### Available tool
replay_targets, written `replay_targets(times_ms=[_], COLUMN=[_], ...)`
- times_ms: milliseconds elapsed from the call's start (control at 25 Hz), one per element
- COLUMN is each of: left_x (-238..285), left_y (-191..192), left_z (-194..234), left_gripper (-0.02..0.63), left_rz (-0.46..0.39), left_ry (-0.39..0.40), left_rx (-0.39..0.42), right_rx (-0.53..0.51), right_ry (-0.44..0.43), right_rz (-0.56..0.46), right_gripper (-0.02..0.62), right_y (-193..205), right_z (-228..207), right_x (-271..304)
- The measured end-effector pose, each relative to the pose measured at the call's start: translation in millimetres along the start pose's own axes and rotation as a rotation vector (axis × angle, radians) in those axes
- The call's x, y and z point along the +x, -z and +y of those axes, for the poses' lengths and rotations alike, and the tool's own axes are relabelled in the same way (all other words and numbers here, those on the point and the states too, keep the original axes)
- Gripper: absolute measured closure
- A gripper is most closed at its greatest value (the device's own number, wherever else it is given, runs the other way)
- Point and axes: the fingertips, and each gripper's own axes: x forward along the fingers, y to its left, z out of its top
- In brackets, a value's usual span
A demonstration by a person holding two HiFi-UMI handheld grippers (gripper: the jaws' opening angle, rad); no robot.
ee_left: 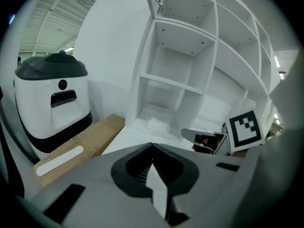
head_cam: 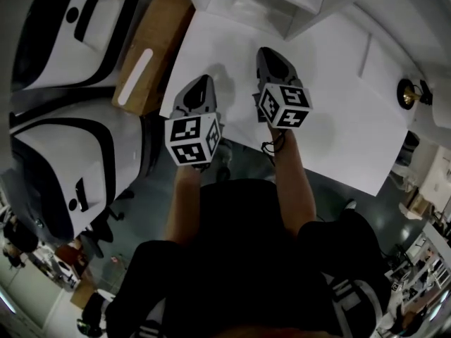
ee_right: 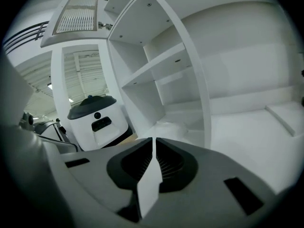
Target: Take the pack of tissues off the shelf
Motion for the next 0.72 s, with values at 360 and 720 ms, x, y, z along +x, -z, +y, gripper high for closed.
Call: replay_targets(times_ms=[360, 720], left_x=[14.2, 13.4], left_y=[-15.4, -35.1], left_z=[1.0, 28.5], left_gripper=[0.597, 0.597], left_rz=[0.005, -0.015], left_ry=[0.004, -0.061], left_rx=[0.004, -0.014], right_rx=[-0.01, 0.014], right_ry=[0.016, 0.078], right_rz=[0.016, 0.061], right_gripper=[0.574, 0.455], right_y=[-1.6, 0.3], right_z=[-11.8, -33.2], right_x=[27.7, 67.6])
